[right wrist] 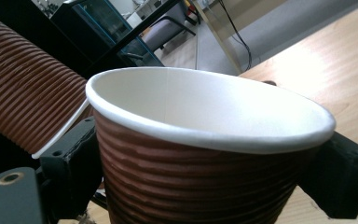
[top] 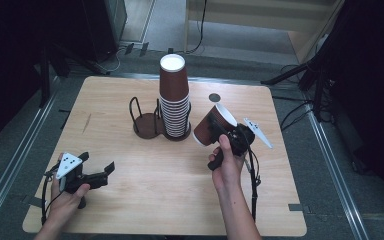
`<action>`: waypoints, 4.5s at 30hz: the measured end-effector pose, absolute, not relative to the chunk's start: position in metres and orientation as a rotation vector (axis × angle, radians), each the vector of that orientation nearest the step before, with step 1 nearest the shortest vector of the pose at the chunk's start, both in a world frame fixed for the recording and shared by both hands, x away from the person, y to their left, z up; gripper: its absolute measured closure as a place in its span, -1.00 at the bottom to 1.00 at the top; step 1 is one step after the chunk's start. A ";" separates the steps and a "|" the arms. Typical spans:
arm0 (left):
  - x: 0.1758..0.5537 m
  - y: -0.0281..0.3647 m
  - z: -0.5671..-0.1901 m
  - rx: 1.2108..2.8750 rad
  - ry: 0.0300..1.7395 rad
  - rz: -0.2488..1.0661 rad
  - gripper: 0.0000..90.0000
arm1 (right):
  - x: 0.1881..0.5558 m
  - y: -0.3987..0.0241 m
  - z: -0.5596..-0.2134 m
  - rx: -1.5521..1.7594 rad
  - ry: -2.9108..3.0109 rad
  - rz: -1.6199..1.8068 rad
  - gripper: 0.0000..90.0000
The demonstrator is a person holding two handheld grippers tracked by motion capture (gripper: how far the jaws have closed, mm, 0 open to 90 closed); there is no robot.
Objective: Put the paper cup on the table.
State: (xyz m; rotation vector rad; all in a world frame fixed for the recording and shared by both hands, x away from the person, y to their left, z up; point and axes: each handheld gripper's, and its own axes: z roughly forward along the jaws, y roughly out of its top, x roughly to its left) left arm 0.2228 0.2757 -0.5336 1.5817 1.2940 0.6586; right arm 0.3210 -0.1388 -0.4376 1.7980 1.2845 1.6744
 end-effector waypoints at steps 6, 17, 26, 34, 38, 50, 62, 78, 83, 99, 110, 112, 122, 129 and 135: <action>0.223 0.285 -0.536 1.559 1.325 0.665 -1.00 | 0.321 -0.134 -0.435 1.701 1.330 1.620 -0.75; 0.226 0.290 -0.544 1.567 1.340 0.712 -1.00 | 0.327 -0.135 -0.442 1.541 1.368 1.558 -0.75; 0.226 0.289 -0.547 1.566 1.346 0.723 -1.00 | 0.332 -0.129 -0.451 1.360 1.318 1.541 -0.75; 0.226 0.285 -0.550 1.589 1.335 0.734 -1.00 | 0.339 -0.124 -0.463 1.308 1.343 1.431 -0.75; 0.227 0.286 -0.550 1.588 1.339 0.725 -1.00 | 0.345 -0.125 -0.468 1.317 1.334 1.422 -0.75; 0.227 0.285 -0.550 1.594 1.341 0.711 -1.00 | 0.359 -0.133 -0.479 1.343 1.321 1.365 -0.75; 0.227 0.284 -0.550 1.596 1.336 0.707 -1.00 | 0.372 -0.140 -0.485 1.350 1.295 1.309 -0.75; 0.227 0.284 -0.550 1.603 1.335 0.704 -1.00 | 0.385 -0.150 -0.494 1.328 1.293 1.233 -0.75; 0.226 0.284 -0.550 1.602 1.334 0.702 -1.00 | 0.389 -0.154 -0.498 1.310 1.277 1.226 -0.75; 0.226 0.283 -0.550 1.606 1.332 0.705 -1.00 | 0.399 -0.152 -0.516 1.239 1.322 1.171 -0.76; 0.226 0.283 -0.550 1.607 1.330 0.706 -1.00 | 0.402 -0.155 -0.523 1.225 1.356 1.102 -0.76; 0.226 0.283 -0.550 1.608 1.329 0.707 -1.00 | 0.402 -0.156 -0.524 1.222 1.359 1.101 -0.76; 0.226 0.283 -0.550 1.609 1.325 0.710 -1.00 | 0.402 -0.152 -0.529 1.210 1.392 1.091 -0.77; 0.226 0.283 -0.550 1.611 1.322 0.713 -1.00 | 0.401 -0.155 -0.532 1.229 1.387 1.095 -0.79; 0.226 0.283 -0.550 1.611 1.323 0.712 -1.00 | 0.400 -0.158 -0.535 1.237 1.388 1.090 -0.79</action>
